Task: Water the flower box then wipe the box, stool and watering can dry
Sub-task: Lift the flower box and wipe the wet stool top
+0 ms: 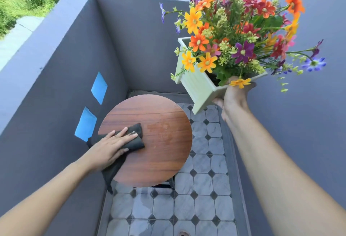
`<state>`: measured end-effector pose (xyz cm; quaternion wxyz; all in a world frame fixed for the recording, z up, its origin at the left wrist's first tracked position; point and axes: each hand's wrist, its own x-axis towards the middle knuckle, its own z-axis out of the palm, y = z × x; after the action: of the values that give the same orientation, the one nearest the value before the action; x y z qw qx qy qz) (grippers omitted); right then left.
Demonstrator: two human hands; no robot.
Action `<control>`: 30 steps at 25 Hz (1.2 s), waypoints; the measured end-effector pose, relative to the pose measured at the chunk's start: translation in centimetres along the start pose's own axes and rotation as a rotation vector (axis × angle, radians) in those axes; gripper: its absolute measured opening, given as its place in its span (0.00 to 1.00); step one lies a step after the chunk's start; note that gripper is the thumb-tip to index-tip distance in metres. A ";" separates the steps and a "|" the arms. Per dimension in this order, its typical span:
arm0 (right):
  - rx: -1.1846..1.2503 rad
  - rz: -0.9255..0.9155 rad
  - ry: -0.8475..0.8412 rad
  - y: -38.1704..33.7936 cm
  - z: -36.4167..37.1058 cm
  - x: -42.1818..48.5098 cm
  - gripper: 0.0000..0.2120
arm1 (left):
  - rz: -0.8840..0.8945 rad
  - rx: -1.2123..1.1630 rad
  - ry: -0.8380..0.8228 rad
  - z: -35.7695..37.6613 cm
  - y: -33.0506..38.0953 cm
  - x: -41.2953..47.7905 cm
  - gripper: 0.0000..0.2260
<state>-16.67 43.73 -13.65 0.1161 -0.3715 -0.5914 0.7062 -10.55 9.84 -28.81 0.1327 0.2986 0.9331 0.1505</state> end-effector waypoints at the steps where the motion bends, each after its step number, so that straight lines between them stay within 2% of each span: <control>1: -0.005 -0.005 -0.001 0.1 -0.1 0.1 0.36 | -0.076 -0.037 0.043 -0.6 -0.6 0.9 0.25; 4: -0.011 -0.020 -0.007 0.4 -0.2 0.5 0.37 | -0.333 -0.083 0.136 -2.3 -1.7 5.2 0.22; 6: 0.005 -0.013 -0.013 0.4 -0.3 0.8 0.37 | -0.386 -0.083 0.173 -3.0 -1.4 8.3 0.22; 8: 0.007 0.010 -0.010 0.3 -0.3 1.0 0.30 | -0.377 -0.072 0.162 -3.2 -0.6 11.1 0.22; 10: 0.001 0.028 -0.010 0.4 -0.5 1.4 0.26 | -0.314 -0.058 0.123 -3.2 0.8 13.5 0.22; 18: 0.009 0.015 0.031 0.7 -1.1 1.5 0.27 | 0.152 0.079 -0.053 -1.1 8.5 16.8 0.22; 25: 0.008 0.036 0.028 1.2 -0.8 0.2 0.26 | 0.529 0.083 -0.187 1.6 12.7 10.5 0.20; 30: -0.001 0.023 -0.031 1.9 0.2 -1.1 0.21 | 0.642 0.122 -0.173 3.4 10.2 3.8 0.19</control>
<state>-15.47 42.40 -14.95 0.0987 -0.3674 -0.5893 0.7127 -7.10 20.75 -28.83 0.1389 0.5964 0.7839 0.1025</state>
